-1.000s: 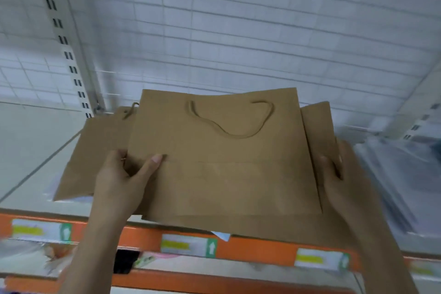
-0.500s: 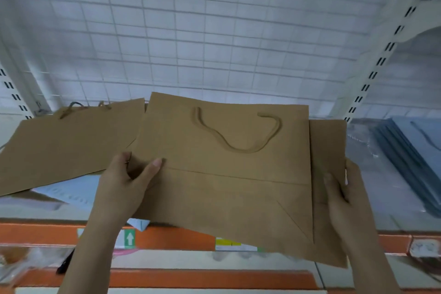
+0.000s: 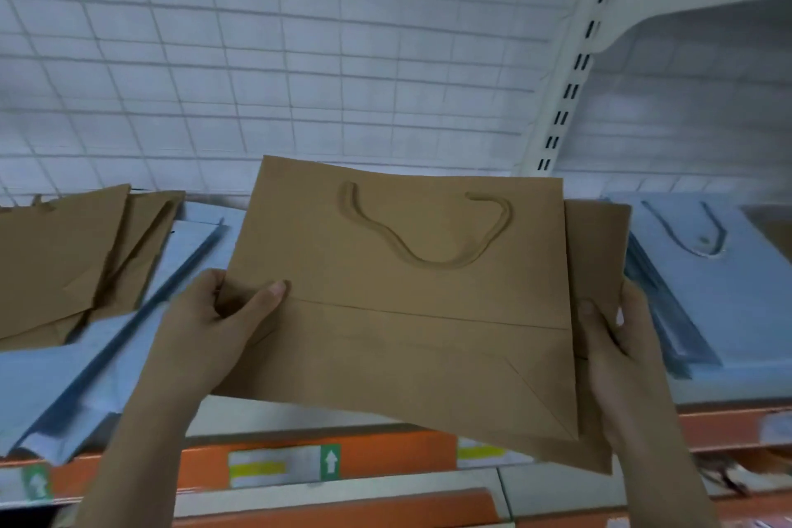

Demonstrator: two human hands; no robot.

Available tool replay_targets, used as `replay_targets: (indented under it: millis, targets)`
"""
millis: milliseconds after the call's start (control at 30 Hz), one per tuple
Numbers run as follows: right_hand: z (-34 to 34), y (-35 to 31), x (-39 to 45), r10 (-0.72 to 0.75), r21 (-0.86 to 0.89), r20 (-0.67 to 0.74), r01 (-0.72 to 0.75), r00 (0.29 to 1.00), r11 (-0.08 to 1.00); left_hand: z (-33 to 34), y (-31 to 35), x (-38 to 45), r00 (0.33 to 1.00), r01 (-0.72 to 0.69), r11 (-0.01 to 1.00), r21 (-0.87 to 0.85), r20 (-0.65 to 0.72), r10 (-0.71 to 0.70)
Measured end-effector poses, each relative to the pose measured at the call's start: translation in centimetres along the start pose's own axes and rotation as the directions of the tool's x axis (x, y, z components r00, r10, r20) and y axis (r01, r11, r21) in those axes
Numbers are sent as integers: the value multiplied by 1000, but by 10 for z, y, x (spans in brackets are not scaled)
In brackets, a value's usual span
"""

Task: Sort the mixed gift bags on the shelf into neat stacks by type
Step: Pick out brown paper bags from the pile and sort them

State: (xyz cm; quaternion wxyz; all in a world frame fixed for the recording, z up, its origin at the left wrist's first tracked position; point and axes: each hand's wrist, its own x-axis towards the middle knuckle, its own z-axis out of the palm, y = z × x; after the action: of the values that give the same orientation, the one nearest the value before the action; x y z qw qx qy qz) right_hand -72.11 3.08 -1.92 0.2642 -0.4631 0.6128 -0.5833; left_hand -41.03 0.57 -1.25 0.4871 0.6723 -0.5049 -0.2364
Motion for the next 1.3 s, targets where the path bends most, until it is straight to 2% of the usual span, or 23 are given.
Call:
replay_targets:
  millis: [233,400,567,800,1000,1167,1300]
  targets:
    - [-132,20,55,8,56,54,-11,999,998,123,58,-65,996,90,992,-84,12,-90]
    - [-207,31,83,2,125,119,-17,993,992,185,93,-103,997,78,996,-41,4,-78]
    - [-234,45,102,24,155,183,-53,983,986,210,115,-116,998,59,998,16,-39,-58]
    - [-255,58,121,-2,176,178,-30,984,984,236,127,-116,997,64,992,-111,-37,-68]
    - [-292,71,147,-28,208,131,0,991,978,276,157,-125,999,43,990,-135,-9,-44]
    - [-340,89,191,-5,229,117,-22,993,973,332,191,-136,999,2,994,-107,-38,-6]
    - [-401,106,241,12,233,117,-39,993,972,401,223,-157,997,4,988,-151,-76,-16]
